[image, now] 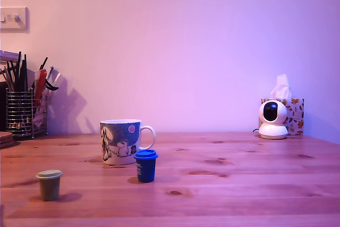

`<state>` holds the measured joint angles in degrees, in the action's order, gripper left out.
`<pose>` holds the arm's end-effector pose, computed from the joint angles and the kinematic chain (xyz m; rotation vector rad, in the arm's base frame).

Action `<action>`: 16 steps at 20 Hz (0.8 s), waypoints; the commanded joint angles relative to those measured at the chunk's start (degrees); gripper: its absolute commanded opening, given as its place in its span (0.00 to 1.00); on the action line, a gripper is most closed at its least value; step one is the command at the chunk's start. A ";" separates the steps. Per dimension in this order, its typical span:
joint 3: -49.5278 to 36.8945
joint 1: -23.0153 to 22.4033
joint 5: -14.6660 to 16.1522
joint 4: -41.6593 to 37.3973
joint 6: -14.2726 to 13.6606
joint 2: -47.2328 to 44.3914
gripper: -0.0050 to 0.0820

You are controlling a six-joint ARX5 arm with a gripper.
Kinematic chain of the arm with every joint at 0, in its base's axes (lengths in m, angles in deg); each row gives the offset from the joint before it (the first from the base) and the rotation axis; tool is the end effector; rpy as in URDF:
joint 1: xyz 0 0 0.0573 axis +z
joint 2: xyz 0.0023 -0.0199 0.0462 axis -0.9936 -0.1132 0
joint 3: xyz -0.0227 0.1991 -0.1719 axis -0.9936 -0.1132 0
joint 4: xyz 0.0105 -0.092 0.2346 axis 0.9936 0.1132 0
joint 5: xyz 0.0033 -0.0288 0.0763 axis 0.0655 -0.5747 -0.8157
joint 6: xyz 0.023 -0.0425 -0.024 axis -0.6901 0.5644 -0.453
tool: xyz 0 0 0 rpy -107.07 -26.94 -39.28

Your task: Pick up the coffee capsules on the table and drop them inside the coffee cup

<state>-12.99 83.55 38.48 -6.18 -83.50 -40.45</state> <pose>0.0943 0.0001 0.1480 0.0037 0.2081 -0.0002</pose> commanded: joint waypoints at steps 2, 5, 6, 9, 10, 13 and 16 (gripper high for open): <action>-1.36 0.20 0.42 1.57 0.26 0.28 0.05; -1.36 0.17 1.27 1.57 0.31 0.28 0.05; -1.36 0.17 1.60 1.55 0.31 0.28 0.05; -1.31 0.17 4.11 -0.11 2.03 0.28 0.05; -1.20 0.15 4.92 -1.44 3.32 0.28 0.05; -0.31 0.15 7.08 -3.06 4.15 0.28 0.04; 0.00 0.15 7.87 -4.76 7.89 0.28 0.04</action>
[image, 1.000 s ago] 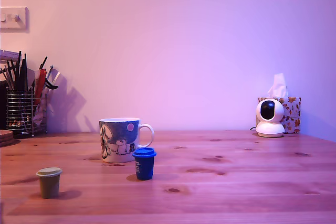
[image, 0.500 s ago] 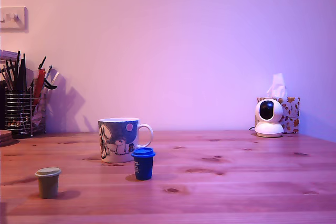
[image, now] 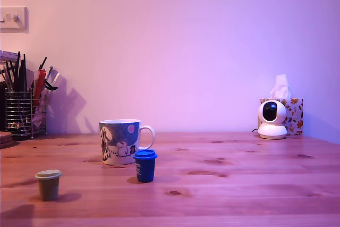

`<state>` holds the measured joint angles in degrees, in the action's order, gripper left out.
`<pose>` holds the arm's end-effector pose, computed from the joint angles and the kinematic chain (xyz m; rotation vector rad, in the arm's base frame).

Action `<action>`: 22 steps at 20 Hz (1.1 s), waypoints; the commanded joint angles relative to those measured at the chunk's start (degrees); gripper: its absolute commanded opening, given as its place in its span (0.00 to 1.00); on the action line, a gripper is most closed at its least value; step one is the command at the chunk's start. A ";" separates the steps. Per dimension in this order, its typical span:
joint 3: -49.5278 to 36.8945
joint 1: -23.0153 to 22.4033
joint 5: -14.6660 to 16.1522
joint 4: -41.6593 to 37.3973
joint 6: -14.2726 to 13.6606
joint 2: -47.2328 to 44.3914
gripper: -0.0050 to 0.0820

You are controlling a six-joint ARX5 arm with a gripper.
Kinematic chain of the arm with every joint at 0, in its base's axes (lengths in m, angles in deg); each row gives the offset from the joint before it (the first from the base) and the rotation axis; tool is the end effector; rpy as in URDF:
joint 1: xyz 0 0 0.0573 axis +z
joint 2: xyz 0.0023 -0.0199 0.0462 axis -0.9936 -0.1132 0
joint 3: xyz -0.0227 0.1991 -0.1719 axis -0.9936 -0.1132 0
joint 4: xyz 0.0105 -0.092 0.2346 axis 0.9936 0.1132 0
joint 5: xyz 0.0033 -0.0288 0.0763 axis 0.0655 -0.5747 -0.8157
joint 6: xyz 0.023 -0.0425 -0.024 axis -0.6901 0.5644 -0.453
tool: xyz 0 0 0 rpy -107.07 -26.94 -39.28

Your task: Pick up the coffee capsules on the table and drop them inside the coffee cup

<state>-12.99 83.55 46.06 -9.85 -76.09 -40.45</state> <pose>0.0951 -0.0037 0.1542 -0.1347 0.1519 -0.1227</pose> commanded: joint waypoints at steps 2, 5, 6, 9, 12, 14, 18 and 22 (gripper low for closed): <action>0.00 0.15 0.85 -2.84 0.55 0.28 0.04; 0.00 0.15 3.72 -5.84 3.19 0.28 0.04; 0.02 0.15 4.26 -6.38 3.43 0.28 0.04; 0.02 0.13 7.87 -7.87 3.41 0.28 0.04; 0.02 0.13 13.05 -8.22 4.11 0.26 0.04; 0.02 0.13 17.70 -7.87 4.90 0.26 0.04; 2.08 -0.90 27.02 -4.13 7.02 0.22 0.04; 8.37 -2.73 27.50 7.54 5.33 0.20 0.04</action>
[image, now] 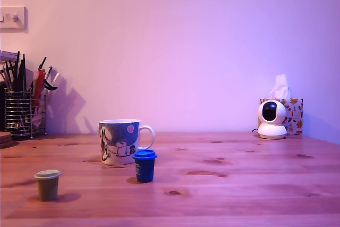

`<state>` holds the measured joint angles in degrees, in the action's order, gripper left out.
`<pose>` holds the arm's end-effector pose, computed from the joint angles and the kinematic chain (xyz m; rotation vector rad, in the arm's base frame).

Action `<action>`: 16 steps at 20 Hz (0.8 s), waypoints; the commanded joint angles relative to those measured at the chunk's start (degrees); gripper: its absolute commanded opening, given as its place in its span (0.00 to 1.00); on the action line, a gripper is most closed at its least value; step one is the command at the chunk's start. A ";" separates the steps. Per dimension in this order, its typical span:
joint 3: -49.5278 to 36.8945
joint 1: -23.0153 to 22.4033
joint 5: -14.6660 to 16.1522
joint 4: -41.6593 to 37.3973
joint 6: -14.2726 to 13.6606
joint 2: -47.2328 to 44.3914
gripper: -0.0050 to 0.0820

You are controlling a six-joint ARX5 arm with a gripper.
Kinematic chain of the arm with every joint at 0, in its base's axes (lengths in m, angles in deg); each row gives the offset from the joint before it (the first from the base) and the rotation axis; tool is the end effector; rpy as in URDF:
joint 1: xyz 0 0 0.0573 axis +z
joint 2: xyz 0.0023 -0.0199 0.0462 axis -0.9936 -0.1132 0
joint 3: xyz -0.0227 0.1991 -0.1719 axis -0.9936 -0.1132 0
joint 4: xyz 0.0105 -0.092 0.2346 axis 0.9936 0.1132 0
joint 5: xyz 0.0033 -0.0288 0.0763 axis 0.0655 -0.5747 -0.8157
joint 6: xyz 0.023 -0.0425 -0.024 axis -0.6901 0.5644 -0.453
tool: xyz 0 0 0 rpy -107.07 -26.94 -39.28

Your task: Pick up the coffee capsules on the table and drop them inside the coffee cup

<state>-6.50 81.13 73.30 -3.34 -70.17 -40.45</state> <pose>0.0805 -0.0198 0.1820 -0.2614 0.2149 -0.6301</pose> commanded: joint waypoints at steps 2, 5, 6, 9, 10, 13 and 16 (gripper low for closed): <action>5.57 -1.16 0.26 5.01 -0.59 -0.22 0.04; 11.43 -1.51 0.13 12.37 1.11 -2.99 0.04; 13.20 -1.55 0.26 14.62 1.07 -4.42 0.04; 18.38 -1.55 0.09 22.84 -0.09 -9.18 0.04; 19.76 -1.55 -0.59 25.22 -0.70 -10.88 0.04; 21.57 -1.55 -0.76 27.87 -1.75 -15.52 0.04; 21.68 -2.10 -0.57 29.57 -3.17 -20.41 0.04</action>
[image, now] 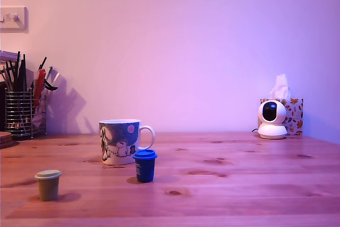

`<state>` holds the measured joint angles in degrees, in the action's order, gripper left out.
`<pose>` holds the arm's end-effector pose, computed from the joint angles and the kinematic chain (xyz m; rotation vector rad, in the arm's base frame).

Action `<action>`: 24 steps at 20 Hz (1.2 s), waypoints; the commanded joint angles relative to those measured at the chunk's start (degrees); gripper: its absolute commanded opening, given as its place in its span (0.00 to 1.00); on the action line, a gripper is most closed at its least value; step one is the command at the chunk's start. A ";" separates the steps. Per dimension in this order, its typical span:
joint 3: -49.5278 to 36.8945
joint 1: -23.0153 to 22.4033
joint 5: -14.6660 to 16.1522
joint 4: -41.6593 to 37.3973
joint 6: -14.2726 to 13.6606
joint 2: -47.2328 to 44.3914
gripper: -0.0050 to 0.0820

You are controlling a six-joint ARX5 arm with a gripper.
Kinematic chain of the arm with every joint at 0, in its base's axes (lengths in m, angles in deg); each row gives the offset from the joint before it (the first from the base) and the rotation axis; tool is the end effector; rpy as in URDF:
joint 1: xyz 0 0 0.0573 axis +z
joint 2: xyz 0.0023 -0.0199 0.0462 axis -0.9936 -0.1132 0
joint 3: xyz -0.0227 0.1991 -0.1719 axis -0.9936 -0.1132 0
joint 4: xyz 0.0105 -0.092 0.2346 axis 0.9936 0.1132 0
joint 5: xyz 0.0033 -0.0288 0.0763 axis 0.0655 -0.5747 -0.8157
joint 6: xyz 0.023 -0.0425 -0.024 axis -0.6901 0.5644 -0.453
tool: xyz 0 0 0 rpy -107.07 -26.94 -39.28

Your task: Pick up the coffee capsules on the table and drop them inside the coffee cup

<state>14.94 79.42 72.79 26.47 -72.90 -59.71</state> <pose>0.0744 -0.0216 0.2374 -0.3354 0.6748 -0.5922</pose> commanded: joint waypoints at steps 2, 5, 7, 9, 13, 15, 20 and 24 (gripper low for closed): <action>0.24 -1.44 -0.57 -0.48 -1.60 -4.39 0.04; 0.24 -3.13 -2.25 -0.90 -1.27 -9.44 0.04; 0.24 -4.44 -2.32 -1.57 -1.22 -12.55 0.04; 0.24 -5.88 -2.14 -3.37 -1.31 -15.47 0.04; 0.24 -8.46 -0.26 -8.11 -0.59 -19.63 0.05; 0.24 -9.29 -0.31 -9.29 0.76 -21.42 0.05; 0.24 -10.19 -0.98 -11.32 2.78 -26.53 0.22; 0.24 -13.84 -5.29 -11.23 0.76 -31.78 0.66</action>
<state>14.94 66.48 67.64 15.70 -70.96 -90.68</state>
